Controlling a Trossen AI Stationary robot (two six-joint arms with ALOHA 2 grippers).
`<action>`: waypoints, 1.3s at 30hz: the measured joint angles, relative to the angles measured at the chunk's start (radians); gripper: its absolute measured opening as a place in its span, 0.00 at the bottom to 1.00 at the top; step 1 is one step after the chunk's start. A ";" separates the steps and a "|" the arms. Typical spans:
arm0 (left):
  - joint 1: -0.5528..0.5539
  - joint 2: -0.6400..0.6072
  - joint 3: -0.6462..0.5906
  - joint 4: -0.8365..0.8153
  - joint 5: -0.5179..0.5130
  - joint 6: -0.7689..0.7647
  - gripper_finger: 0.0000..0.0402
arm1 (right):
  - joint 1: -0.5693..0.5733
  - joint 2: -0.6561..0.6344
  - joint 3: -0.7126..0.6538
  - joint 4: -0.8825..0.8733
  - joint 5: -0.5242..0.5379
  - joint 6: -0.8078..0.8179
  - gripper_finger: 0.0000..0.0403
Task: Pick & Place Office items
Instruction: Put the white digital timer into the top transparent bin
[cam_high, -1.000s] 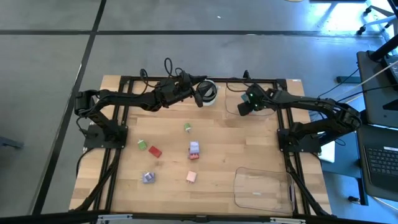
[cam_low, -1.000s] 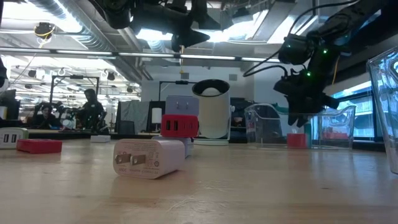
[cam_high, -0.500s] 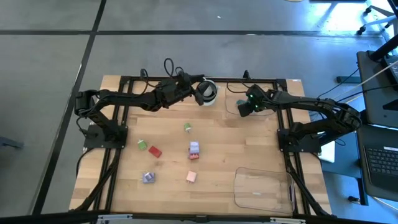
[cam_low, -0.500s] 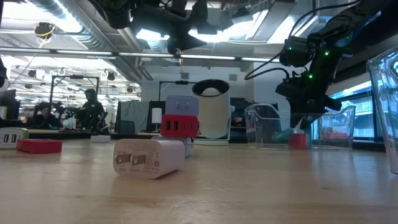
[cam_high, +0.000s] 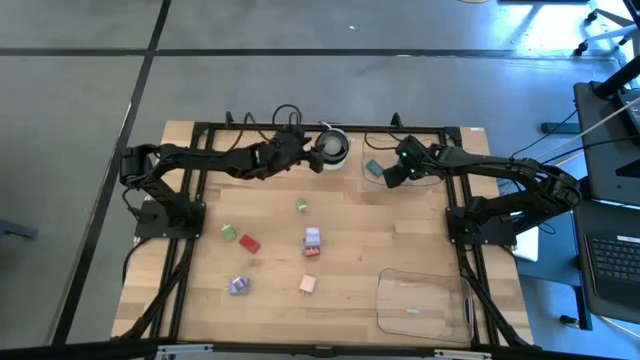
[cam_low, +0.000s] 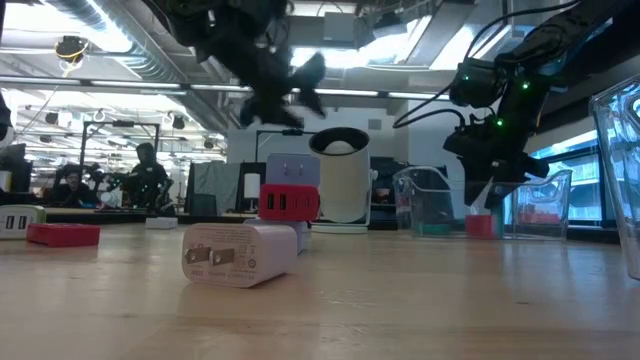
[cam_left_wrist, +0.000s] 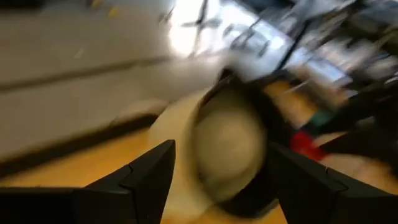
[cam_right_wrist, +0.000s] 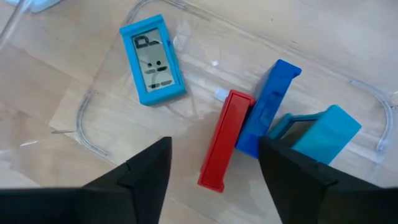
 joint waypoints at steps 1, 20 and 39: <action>0.003 -0.001 0.000 -0.060 -0.015 -0.042 0.62 | 0.000 0.000 0.000 0.000 -0.001 0.000 0.62; 0.203 0.006 -0.099 -0.830 0.138 -0.556 0.70 | 0.000 0.000 0.001 0.000 -0.053 -0.075 0.65; 0.337 0.001 -0.272 -0.671 0.187 -0.619 0.72 | -0.005 0.000 0.002 0.000 -0.051 -0.102 0.65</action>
